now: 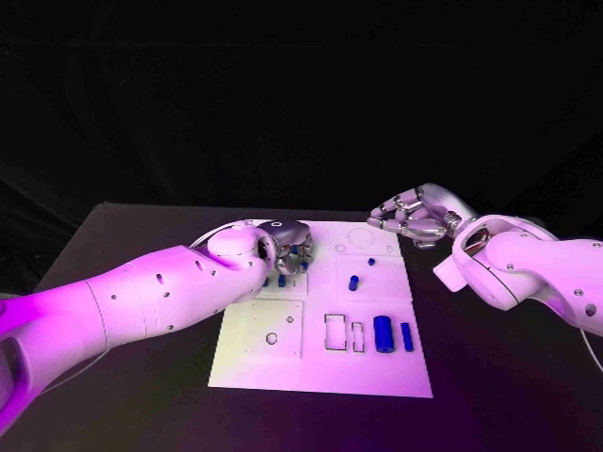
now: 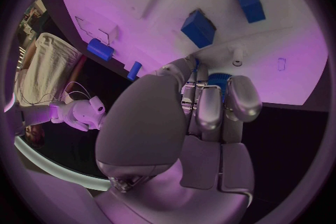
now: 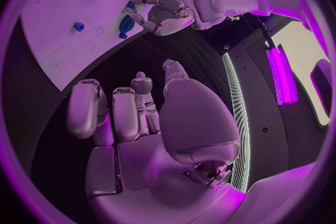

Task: Assemble the parts on the task board

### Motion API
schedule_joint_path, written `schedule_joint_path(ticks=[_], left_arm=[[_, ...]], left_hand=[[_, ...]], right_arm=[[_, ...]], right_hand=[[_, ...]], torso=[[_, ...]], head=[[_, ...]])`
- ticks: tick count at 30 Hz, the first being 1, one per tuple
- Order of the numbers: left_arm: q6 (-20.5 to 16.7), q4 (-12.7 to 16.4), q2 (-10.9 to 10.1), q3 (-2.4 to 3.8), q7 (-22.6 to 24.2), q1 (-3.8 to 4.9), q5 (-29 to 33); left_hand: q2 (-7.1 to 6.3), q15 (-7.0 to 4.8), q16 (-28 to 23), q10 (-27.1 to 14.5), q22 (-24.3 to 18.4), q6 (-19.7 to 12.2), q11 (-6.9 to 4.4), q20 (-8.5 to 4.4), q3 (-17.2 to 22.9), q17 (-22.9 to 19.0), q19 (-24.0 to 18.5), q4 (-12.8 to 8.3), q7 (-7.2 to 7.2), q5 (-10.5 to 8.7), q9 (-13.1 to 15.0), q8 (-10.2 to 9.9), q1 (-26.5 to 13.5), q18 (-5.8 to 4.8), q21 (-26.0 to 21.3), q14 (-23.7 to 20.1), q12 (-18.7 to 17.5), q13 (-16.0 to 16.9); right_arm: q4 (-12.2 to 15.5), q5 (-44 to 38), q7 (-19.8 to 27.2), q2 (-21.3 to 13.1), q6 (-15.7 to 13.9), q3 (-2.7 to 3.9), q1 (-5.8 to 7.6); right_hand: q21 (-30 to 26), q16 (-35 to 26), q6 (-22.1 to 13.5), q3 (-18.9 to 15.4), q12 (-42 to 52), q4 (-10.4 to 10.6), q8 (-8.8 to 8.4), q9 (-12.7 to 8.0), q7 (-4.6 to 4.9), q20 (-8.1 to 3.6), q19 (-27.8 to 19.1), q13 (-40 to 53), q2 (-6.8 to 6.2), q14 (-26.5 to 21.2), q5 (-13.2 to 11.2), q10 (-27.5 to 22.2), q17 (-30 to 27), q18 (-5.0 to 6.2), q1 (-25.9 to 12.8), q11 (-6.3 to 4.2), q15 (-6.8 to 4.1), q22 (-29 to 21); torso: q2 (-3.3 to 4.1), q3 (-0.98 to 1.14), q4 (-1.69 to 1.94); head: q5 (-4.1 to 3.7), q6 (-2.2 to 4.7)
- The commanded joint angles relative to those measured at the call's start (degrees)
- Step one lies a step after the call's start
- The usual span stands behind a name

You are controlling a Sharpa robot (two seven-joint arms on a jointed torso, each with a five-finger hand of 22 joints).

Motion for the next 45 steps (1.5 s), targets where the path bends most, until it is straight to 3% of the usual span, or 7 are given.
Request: schedule_joint_path(ticks=[1,16,21,26,35,45], left_arm=[[2.42,-0.44,0.41,-0.07,-0.6,-0.06,-0.3],[0.37,-0.77,0.59,-0.1,1.25,-0.07,-0.13],[-0.27,-0.1,-0.03,0.19,1.08,-0.09,1.15],[-1.79,1.32,-1.51,0.73,0.94,-0.08,2.4],[-1.97,5.03,-5.28,2.29,-0.03,0.23,4.05],[-1.22,6.85,-8.93,2.6,-0.79,0.4,5.53]], left_hand=[[-0.19,0.0,0.38,0.06,0.08,0.0,0.34,0.16,0.41,-0.05,-0.2,0.12,0.11,0.16,-0.11,-0.43,-0.68,-1.07,0.26,-0.15,-0.47,-0.12],[0.89,-0.86,0.92,5.38,1.61,4.29,-0.81,-0.42,2.02,-0.32,0.3,-1.62,-0.53,0.14,0.48,-0.31,-0.52,-1.3,1.47,-0.11,-0.94,0.4],[0.99,-0.95,0.91,6.01,1.79,4.86,-0.89,-0.53,2.21,-0.52,0.33,-1.81,-0.58,0.14,0.58,-0.45,-0.84,-1.34,1.62,-0.15,-1.4,0.46],[0.85,-0.96,1.03,6.28,1.94,5.09,-0.91,-0.57,2.24,-0.43,0.37,-1.99,-0.53,0.12,0.62,-0.55,-0.96,-1.37,1.73,-0.12,-1.63,0.5],[0.63,-0.96,1.1,6.58,2.24,5.31,-0.88,-0.6,2.28,-0.46,0.49,-2.19,-0.47,0.11,0.65,-0.74,-1.14,-1.44,1.95,-0.1,-1.98,0.54],[0.46,-0.96,1.12,6.82,2.31,5.5,-0.89,-0.6,2.26,-0.54,0.5,-2.25,-0.49,0.09,0.68,-0.89,-1.41,-1.45,2.01,-0.1,-2.26,0.58]], right_arm=[[0.08,-0.59,0.51,0.04,0.82,0.0,-0.04],[0.03,-0.59,0.58,0.08,0.68,0.0,-0.06],[-0.04,-0.59,0.59,0.1,0.61,0.0,-0.07],[-0.15,-0.59,0.56,0.06,0.56,0.0,-0.09],[-0.18,-0.59,0.47,-0.11,0.55,0.0,-0.11],[-0.18,-0.62,0.42,-0.31,0.6,0.0,-0.38]], right_hand=[[-0.23,-0.36,0.09,-0.33,0.35,0.11,0.31,0.02,-0.39,-0.13,-0.37,0.05,0.41,1.46,0.28,0.09,-0.05,1.08,0.07,-0.05,-0.41,3.81],[-0.27,-0.35,0.13,-0.4,0.52,0.19,0.36,0.03,-0.41,-0.14,-0.37,0.2,0.47,1.47,0.27,0.31,-0.01,1.09,0.04,-0.07,-0.43,3.8],[-0.27,-0.35,0.13,-0.4,0.52,0.19,0.36,0.03,-0.41,-0.14,-0.37,0.2,0.47,1.47,0.27,0.31,-0.01,1.09,0.04,-0.07,-0.43,3.8],[-0.27,-0.35,0.13,-0.4,0.52,0.19,0.36,0.03,-0.41,-0.14,-0.37,0.2,0.47,1.47,0.27,0.31,-0.01,1.09,0.04,-0.07,-0.43,3.8],[-0.27,-0.35,0.13,-0.4,0.52,0.19,0.36,0.03,-0.41,-0.14,-0.37,0.2,0.47,1.47,0.27,0.31,-0.01,1.09,0.04,-0.07,-0.43,3.8],[-0.27,-0.35,0.13,-0.4,0.52,0.19,0.36,0.03,-0.41,-0.14,-0.37,0.2,0.47,1.47,0.27,0.31,-0.01,1.09,0.04,-0.07,-0.43,3.8]], torso=[[0.03,0.0,-0.01],[-0.01,-0.03,0.03],[0.0,-0.03,-0.03],[-0.08,0.01,0.09],[-0.09,0.02,0.2],[0.0,-0.05,0.08]], head=[[-0.06,-0.06],[-0.12,-0.08],[-0.05,0.09],[-0.23,0.19],[-0.16,0.22],[0.04,0.15]])
